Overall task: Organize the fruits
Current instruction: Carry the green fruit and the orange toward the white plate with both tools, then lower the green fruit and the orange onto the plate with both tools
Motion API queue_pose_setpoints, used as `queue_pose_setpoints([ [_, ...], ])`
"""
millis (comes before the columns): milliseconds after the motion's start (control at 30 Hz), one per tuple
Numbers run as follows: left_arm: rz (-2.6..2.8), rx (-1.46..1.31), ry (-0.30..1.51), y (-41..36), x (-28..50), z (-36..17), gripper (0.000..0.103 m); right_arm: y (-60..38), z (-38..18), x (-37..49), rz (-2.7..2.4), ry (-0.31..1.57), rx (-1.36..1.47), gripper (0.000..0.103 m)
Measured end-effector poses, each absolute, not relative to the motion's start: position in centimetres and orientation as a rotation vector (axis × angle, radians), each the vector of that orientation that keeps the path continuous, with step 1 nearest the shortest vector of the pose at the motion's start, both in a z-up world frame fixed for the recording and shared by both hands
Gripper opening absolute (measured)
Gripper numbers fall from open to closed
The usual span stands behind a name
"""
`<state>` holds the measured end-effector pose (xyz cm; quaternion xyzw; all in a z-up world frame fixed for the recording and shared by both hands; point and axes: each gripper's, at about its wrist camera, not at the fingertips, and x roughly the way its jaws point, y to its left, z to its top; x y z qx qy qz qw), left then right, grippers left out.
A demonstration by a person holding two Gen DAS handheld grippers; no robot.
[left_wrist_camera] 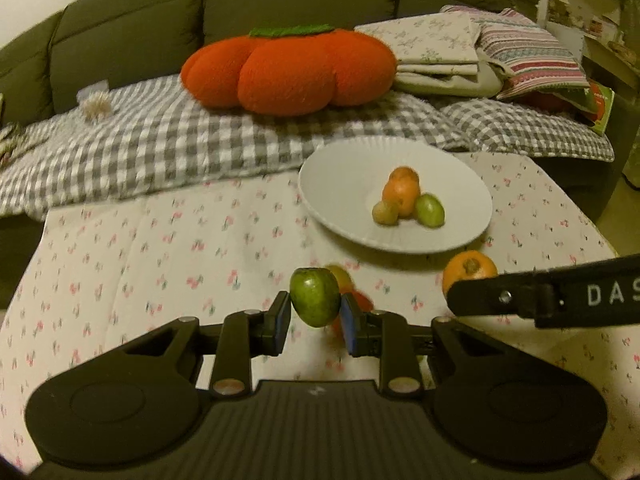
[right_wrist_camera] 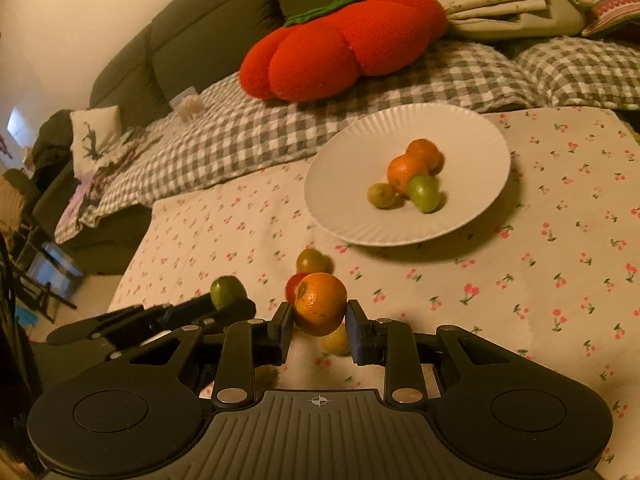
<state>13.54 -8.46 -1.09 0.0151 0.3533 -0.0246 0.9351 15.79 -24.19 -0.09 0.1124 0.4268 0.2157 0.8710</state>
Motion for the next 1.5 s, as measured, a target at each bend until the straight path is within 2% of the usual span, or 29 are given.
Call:
queue_pose_setpoints([
  [633,-0.208,0.035,0.671,-10.1,19.9,-2.2,0.025,-28.1,-0.4,20.9,0.315,0.842,0.273,0.027],
  [1167,-0.240,0.079,0.672,-10.9,22.6,-4.0,0.026,-26.1,-2.9,23.1,0.348,0.803,0.199,0.027],
  [1367,-0.242,0.085,0.672,-10.8,22.7,-4.0,0.026,-25.9,-3.0,23.3,0.353,0.793,0.183,0.032],
  [1400,-0.243,0.085,0.673,-10.8,22.6,-3.9,0.028,-26.0,-2.9,23.2,0.349,0.790,0.186,0.035],
  [1433,-0.247,0.084,0.673,-10.7,22.6,-3.9,0.035,-26.1,-2.8,23.2,0.341,0.787,0.189,0.039],
  [1500,-0.242,0.081,0.666,-10.7,22.4,-3.6,0.044,-26.3,-2.6,23.2,0.339,0.780,0.202,0.042],
])
